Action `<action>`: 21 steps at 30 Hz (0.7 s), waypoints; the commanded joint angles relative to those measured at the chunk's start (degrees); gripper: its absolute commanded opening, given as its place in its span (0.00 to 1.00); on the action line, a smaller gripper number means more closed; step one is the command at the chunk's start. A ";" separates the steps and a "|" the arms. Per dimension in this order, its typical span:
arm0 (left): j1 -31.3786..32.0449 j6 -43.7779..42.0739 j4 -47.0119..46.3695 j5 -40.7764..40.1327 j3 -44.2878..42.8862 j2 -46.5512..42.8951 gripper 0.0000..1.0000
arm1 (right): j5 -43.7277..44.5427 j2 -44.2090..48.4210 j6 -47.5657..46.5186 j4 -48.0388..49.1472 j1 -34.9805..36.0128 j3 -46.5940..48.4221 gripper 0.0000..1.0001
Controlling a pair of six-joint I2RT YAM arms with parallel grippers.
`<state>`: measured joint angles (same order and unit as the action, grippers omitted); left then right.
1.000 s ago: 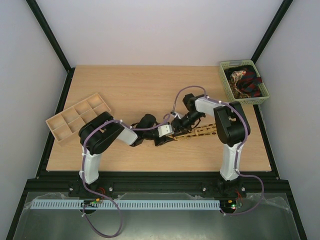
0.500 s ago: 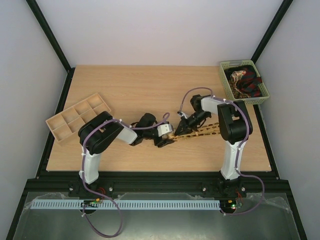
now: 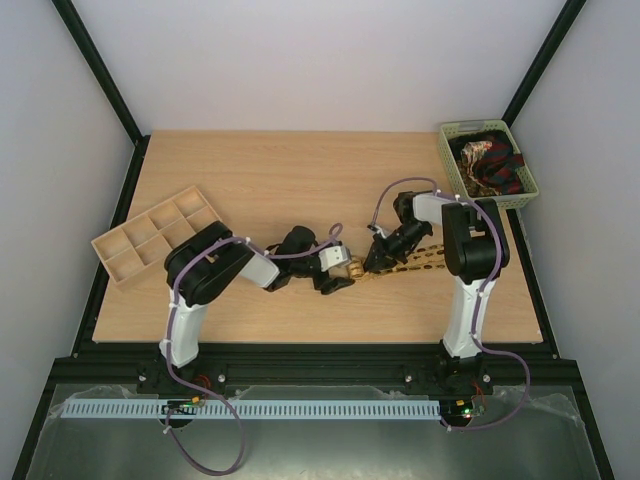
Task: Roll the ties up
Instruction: Roll the tie at the center of the board.
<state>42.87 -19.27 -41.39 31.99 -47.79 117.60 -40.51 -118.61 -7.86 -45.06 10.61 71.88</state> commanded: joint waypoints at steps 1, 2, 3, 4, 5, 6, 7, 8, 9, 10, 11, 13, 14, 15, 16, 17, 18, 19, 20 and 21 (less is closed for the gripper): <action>1.19 1.91 -2.17 0.38 -3.07 3.55 0.80 | 10.07 -4.96 0.96 2.43 1.82 -1.05 0.01; 1.35 1.95 -2.20 0.24 -3.63 3.98 0.81 | 9.87 -5.01 1.04 2.51 2.16 -1.01 0.01; 1.51 1.86 -2.11 0.10 -4.24 4.42 0.81 | 9.58 -4.98 1.11 2.63 2.49 -1.02 0.01; 1.67 1.59 -1.72 0.09 -4.76 4.92 0.81 | 9.23 -4.91 1.30 2.87 2.81 -1.08 0.01; 1.83 1.07 -1.06 0.09 -5.42 5.41 0.81 | 8.92 -4.85 1.41 3.09 3.10 -1.18 0.01; 2.00 0.28 -0.22 0.09 -6.08 5.84 0.81 | 8.68 -4.84 1.82 3.38 3.51 -1.22 0.01; 2.11 -0.22 0.75 0.05 -6.69 6.24 0.81 | 8.46 -4.81 2.20 3.74 3.69 -1.26 0.01; 2.20 -0.51 1.80 -0.11 -7.24 6.50 0.81 | 8.25 -4.77 2.49 4.09 3.85 -1.26 0.01; 2.21 -0.90 2.93 -0.28 -7.62 6.74 0.81 | 8.12 -4.72 2.65 4.30 3.93 -1.16 0.01; 2.22 -1.47 3.99 -0.90 -7.52 6.88 0.80 | 8.16 -4.75 2.70 4.36 4.04 -1.01 0.01; 2.15 -2.20 5.08 -1.42 -7.20 6.82 0.80 | 8.29 -4.63 2.72 4.36 4.04 -0.88 0.01; 1.92 -3.57 7.00 -2.22 -5.87 6.46 0.80 | 8.56 -4.33 2.65 4.36 4.03 -0.78 0.01; 1.76 -4.24 7.71 -2.48 -4.92 6.01 0.80 | 8.41 -4.05 2.62 4.30 4.01 -0.77 0.01; 1.65 -4.77 8.02 -2.70 -3.77 5.57 0.80 | 8.09 -3.72 2.59 4.28 3.98 -0.82 0.01; 1.42 -5.15 8.02 -2.81 -2.45 5.05 0.80 | 7.58 -3.27 2.54 4.28 3.97 -0.92 0.01; 1.35 -5.36 8.00 -2.99 -1.47 4.67 0.81 | 6.73 -2.92 2.33 4.28 3.92 -0.88 0.01; 1.27 -5.65 8.30 -3.20 -0.75 4.50 0.81 | 5.93 -2.48 2.18 4.25 3.99 -0.94 0.01; 1.26 -5.75 8.86 -3.38 -0.31 4.56 0.80 | 4.94 -2.08 2.08 4.21 4.06 -1.00 0.01; 1.27 -5.84 9.32 -3.45 -0.07 4.54 0.78 | 3.91 -1.79 1.83 3.98 4.03 -0.93 0.01; 1.25 -5.89 9.60 -3.58 0.22 4.45 0.76 | 2.71 -1.35 1.50 3.81 4.12 -0.91 0.01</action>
<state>44.53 -21.52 -41.28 31.11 -51.29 120.49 -42.02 -119.04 -6.11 -43.72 13.58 72.44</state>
